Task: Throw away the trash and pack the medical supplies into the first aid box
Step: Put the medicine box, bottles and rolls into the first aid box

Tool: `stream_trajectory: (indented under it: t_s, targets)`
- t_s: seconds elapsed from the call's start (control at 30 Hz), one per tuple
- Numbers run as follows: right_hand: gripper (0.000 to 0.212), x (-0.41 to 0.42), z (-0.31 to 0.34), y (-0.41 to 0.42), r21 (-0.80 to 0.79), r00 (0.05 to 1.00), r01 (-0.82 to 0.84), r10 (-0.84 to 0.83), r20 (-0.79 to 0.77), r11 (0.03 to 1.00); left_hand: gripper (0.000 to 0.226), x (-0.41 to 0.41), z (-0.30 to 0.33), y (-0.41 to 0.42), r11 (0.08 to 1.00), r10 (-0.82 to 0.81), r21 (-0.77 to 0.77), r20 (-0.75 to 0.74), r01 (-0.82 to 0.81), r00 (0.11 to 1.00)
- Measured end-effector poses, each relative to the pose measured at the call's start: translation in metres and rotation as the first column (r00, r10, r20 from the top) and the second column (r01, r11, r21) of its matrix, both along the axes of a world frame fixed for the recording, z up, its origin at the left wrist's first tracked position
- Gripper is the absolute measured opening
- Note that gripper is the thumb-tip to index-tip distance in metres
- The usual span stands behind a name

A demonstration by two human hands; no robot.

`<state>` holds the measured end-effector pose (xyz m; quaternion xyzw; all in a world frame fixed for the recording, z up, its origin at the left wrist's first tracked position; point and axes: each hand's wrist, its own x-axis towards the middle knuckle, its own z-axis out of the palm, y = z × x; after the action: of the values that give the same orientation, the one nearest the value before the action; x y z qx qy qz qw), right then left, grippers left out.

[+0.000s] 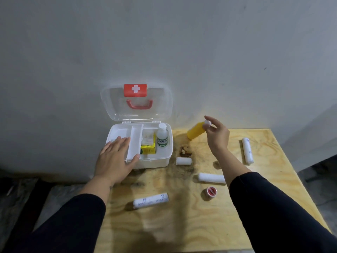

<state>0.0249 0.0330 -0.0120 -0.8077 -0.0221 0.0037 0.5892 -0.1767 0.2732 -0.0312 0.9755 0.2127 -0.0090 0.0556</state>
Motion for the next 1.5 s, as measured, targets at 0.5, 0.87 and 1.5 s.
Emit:
stream_trajectory:
  t_s: [0.5, 0.87, 1.5]
  targets:
    - [0.028, -0.071, 0.077, 0.049, -0.065, 0.954, -0.213, 0.222, 0.200, 0.975, 0.077, 0.001, 0.004, 0.003, 0.997, -0.070, 0.012, -0.075, 0.071, 0.995]
    - [0.026, -0.098, 0.019, 0.084, -0.401, 0.883, -0.341, 0.436, 0.175, 0.850, 0.082, -0.001, 0.002, 0.006, 0.997, -0.082, -0.009, -0.067, 0.082, 0.994]
    - [0.033, -0.088, 0.018, 0.080, -0.464, 0.906, -0.309, 0.405, 0.123, 0.830, 0.079, 0.009, 0.022, 0.001, 0.996, -0.029, -0.083, -0.138, 0.017, 0.990]
